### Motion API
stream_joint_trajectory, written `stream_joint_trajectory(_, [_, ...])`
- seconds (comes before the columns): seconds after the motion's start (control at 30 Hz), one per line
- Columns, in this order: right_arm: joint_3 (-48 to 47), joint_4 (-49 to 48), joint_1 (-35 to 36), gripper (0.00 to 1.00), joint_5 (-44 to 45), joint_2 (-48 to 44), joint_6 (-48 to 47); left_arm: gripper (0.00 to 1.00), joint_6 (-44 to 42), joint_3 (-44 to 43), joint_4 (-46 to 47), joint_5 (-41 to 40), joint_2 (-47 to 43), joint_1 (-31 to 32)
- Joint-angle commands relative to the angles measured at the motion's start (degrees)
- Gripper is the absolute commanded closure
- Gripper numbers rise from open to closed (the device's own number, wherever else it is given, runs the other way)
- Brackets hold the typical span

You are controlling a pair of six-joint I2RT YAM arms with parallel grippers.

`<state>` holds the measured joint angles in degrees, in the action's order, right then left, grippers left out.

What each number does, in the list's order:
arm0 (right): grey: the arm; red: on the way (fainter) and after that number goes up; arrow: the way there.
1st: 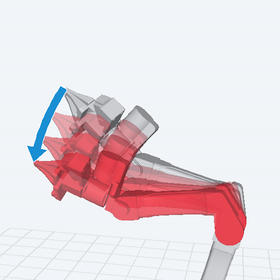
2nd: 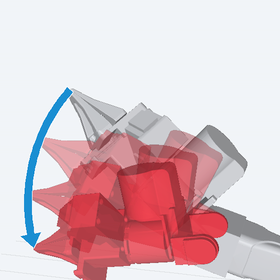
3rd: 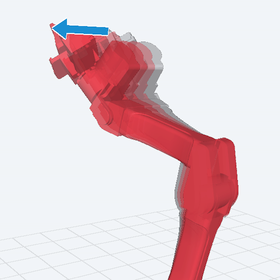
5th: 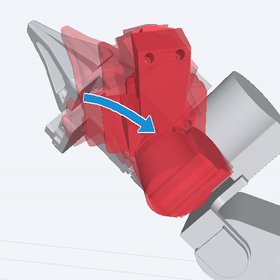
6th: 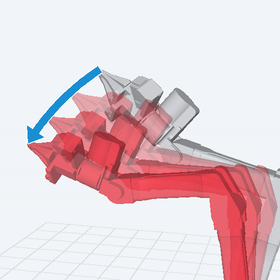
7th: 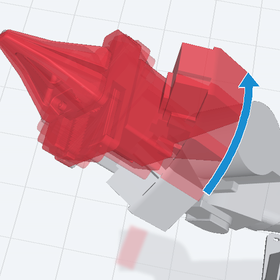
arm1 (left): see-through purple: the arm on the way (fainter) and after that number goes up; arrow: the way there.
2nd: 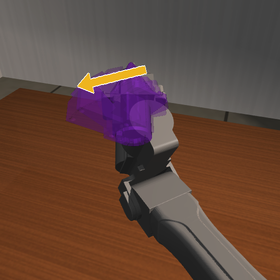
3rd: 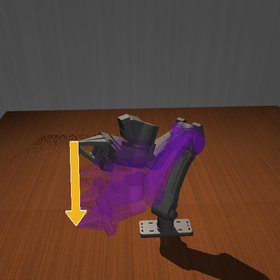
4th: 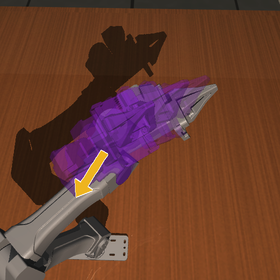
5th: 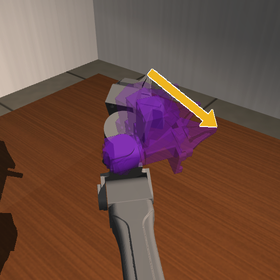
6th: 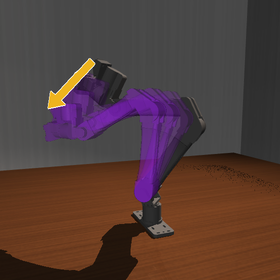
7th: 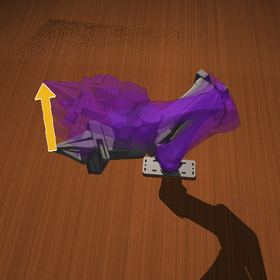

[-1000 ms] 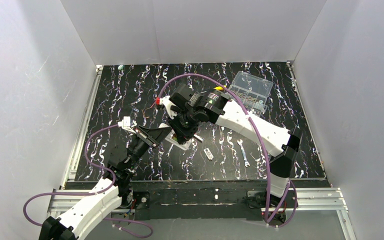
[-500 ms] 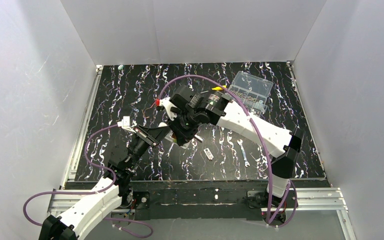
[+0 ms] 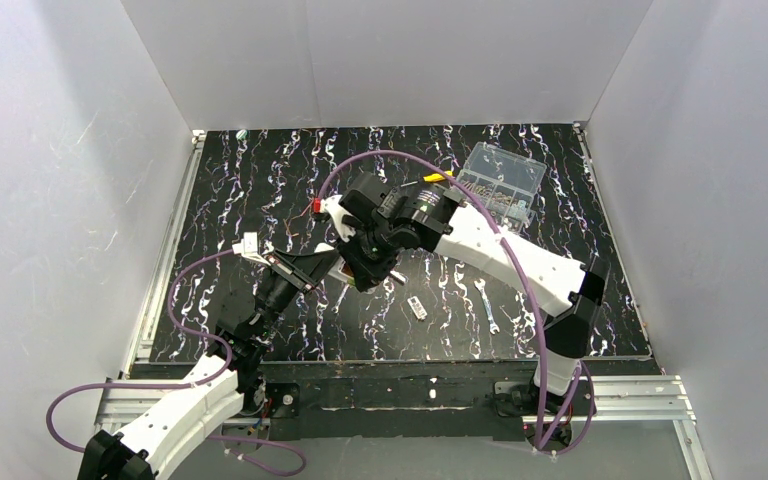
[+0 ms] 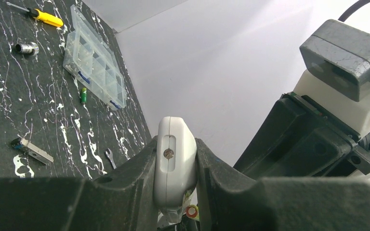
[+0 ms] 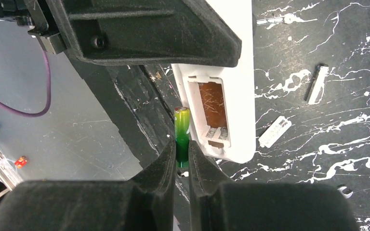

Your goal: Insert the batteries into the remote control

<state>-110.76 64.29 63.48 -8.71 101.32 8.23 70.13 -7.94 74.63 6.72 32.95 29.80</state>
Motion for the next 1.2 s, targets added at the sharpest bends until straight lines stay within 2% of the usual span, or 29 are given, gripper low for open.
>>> stream_joint_trajectory(0.0, [0.2, -2.2, -0.5, 0.84, 3.3, -3.2, 0.9, 1.00, 0.1, -0.1, 6.6, 0.1, -1.0, 0.0])
stream_joint_trajectory(0.23, [1.1, -4.6, -0.8, 0.85, 4.5, -4.9, 1.3, 1.00, 0.1, 0.0, 6.6, 0.0, -1.1, 0.0])
stream_joint_trajectory(1.17, [1.7, -5.1, -1.0, 0.84, 1.3, -1.5, -0.6, 1.00, 0.9, 0.0, 7.6, -0.1, -0.5, 0.0])
